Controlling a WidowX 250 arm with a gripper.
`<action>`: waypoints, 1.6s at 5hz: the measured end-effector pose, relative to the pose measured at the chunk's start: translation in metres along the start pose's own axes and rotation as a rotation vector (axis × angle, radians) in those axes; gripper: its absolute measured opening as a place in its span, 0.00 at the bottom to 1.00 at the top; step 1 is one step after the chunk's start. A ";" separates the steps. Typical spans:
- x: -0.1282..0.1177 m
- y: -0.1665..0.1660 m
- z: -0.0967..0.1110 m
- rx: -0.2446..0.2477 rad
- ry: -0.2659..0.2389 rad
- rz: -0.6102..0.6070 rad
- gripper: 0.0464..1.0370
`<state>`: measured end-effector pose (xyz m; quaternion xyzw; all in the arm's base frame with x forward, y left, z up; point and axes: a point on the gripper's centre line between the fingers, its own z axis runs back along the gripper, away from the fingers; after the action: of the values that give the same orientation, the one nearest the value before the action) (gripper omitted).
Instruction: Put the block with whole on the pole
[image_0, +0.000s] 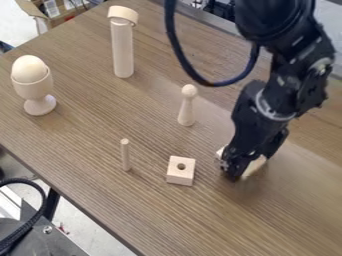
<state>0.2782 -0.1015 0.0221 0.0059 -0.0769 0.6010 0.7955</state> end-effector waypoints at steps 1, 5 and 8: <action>0.000 0.003 -0.002 -0.001 0.001 -0.003 0.93; 0.017 -0.014 0.024 -0.019 -0.097 -0.165 0.78; 0.031 -0.027 0.062 -0.088 -0.151 -0.172 0.78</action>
<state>0.3050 -0.0854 0.0900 0.0229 -0.1619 0.5243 0.8357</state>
